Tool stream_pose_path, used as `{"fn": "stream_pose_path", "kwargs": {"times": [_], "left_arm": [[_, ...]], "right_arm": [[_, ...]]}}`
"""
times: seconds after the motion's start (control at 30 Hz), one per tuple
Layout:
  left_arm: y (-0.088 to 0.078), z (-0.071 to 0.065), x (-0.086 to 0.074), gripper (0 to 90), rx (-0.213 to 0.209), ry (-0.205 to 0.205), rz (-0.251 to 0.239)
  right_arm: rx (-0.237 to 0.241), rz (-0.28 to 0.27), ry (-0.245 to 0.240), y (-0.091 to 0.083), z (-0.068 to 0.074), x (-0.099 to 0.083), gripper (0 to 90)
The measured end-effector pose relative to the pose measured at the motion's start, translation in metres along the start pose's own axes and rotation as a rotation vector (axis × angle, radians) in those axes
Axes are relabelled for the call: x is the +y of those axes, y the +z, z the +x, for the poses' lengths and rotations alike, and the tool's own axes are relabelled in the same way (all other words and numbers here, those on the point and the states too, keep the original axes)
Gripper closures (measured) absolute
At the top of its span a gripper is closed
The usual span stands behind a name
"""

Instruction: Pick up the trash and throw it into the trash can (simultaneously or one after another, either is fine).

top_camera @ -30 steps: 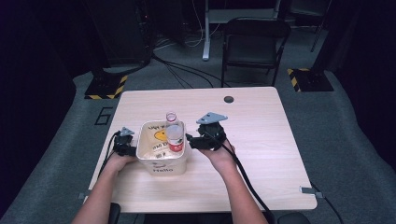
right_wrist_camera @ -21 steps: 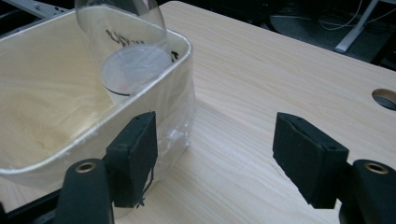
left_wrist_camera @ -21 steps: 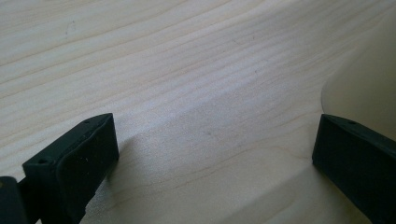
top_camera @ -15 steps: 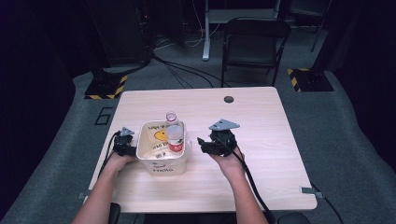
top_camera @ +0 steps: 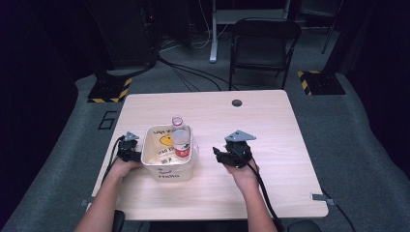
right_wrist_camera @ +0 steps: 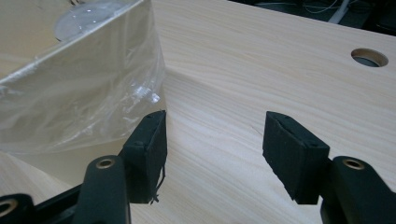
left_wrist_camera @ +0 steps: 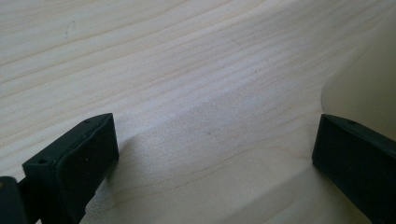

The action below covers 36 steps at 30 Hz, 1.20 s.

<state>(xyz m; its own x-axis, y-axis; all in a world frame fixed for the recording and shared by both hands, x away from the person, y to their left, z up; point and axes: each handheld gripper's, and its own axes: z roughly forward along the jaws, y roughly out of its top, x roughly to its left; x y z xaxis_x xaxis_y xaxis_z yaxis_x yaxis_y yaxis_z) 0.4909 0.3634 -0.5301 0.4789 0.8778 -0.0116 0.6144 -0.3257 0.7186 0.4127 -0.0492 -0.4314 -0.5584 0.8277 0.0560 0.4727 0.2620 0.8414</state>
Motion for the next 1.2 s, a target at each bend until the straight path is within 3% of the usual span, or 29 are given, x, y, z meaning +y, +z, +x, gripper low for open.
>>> {"fn": "stream_pose_path", "kwargs": {"times": [0.17,0.5,0.93,1.2], "left_arm": [[0.000,0.000,0.000,0.0,0.001,-0.001,-0.003],[0.000,0.000,0.000,0.0,-0.002,0.001,0.003],[0.000,0.000,0.000,0.0,-0.002,0.000,0.002],[0.000,0.000,0.000,0.0,0.000,-0.001,-0.003]], "right_arm": [[-0.006,0.015,0.017,0.002,-0.005,-0.009,39.9],[-0.034,0.037,0.002,0.002,-0.006,-0.017,42.8],[-0.034,0.084,0.027,0.008,-0.009,-0.036,47.6],[-0.041,0.122,0.056,0.015,-0.014,-0.056,49.2]]}}
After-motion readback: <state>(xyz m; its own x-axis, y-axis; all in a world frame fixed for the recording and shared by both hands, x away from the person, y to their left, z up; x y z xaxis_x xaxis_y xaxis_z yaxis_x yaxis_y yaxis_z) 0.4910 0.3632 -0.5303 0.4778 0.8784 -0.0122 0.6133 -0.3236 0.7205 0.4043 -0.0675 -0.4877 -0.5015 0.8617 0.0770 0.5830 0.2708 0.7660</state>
